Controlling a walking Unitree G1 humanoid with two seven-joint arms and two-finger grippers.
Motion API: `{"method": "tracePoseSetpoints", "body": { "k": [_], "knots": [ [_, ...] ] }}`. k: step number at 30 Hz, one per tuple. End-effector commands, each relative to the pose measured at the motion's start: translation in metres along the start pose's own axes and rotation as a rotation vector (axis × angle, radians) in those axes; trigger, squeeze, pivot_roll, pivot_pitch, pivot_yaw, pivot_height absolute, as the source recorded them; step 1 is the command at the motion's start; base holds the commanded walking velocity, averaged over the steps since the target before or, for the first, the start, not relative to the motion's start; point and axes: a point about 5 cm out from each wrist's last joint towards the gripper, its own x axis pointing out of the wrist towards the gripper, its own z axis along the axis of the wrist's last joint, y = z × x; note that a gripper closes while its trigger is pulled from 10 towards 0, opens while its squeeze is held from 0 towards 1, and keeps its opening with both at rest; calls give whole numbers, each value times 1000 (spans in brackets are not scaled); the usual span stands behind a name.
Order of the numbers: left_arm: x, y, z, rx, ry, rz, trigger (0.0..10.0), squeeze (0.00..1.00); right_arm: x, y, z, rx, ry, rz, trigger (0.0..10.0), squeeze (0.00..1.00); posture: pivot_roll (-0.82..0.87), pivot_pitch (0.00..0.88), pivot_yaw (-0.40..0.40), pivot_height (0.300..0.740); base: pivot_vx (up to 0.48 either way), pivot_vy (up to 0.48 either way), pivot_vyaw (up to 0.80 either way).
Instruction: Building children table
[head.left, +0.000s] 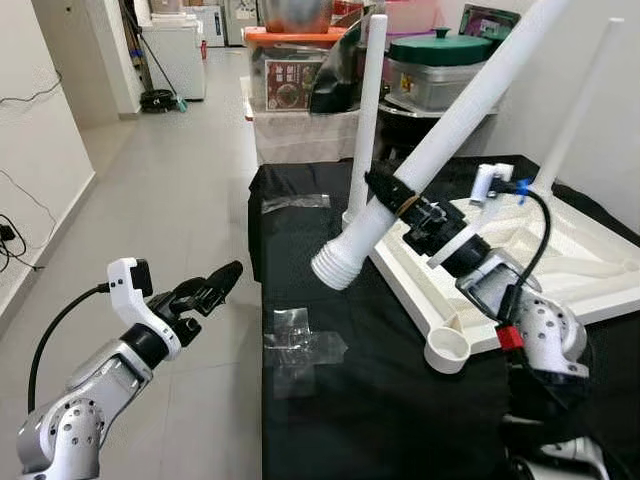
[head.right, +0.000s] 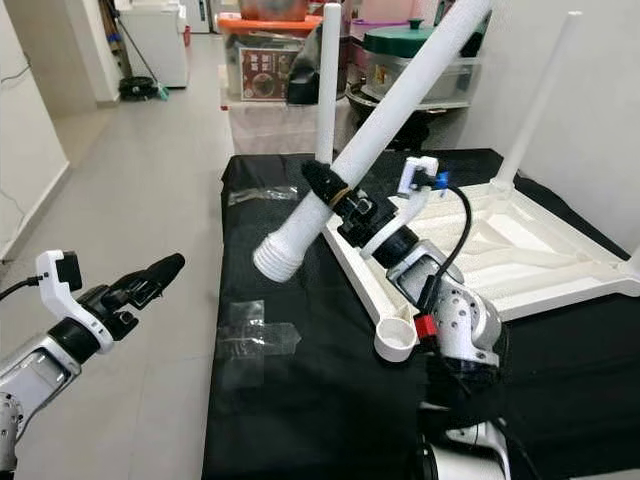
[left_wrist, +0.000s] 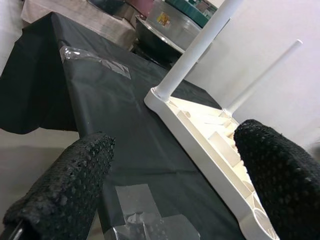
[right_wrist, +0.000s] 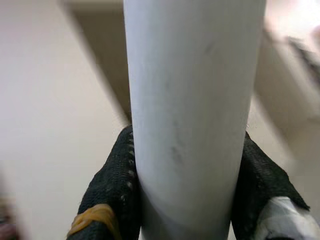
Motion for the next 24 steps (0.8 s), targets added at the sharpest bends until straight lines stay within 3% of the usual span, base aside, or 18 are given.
{"method": "tracePoseSetpoints", "body": {
  "k": [1,3,8,10,13,15,18,21,24],
  "knots": [
    [0,0,-3,7,7,11,10000,0,2,21,4,17,-25,177,0,0,66,0,-26,740,0,0,0],
    [1,0,-3,6,7,11,10000,0,1,29,-1,15,-6,258,0,0,67,0,-28,740,0,0,0],
    [0,0,-4,8,6,15,10000,0,1,26,-5,-37,43,232,0,0,68,0,-33,740,0,0,0],
    [-1,1,-5,17,10,25,10000,0,-3,15,-9,-164,150,158,0,0,67,0,-33,740,0,0,0],
    [-1,2,-7,25,15,30,10000,0,-7,10,-10,-230,209,138,0,0,63,0,-31,740,0,0,0],
    [-1,2,-11,48,32,36,10000,0,-32,-15,3,-412,404,74,0,0,65,0,-35,740,0,0,0],
    [-1,2,-11,48,32,36,10000,0,-32,-15,3,-412,404,74,0,0,65,0,-35,740,0,0,0],
    [-2,4,-11,53,29,53,10000,0,-55,-23,30,-475,514,44,0,0,61,0,-37,740,0,0,0],
    [-2,6,-15,49,33,75,10000,0,-64,-24,32,-490,534,37,0,0,56,0,-34,740,0,0,0]
  ]
}}
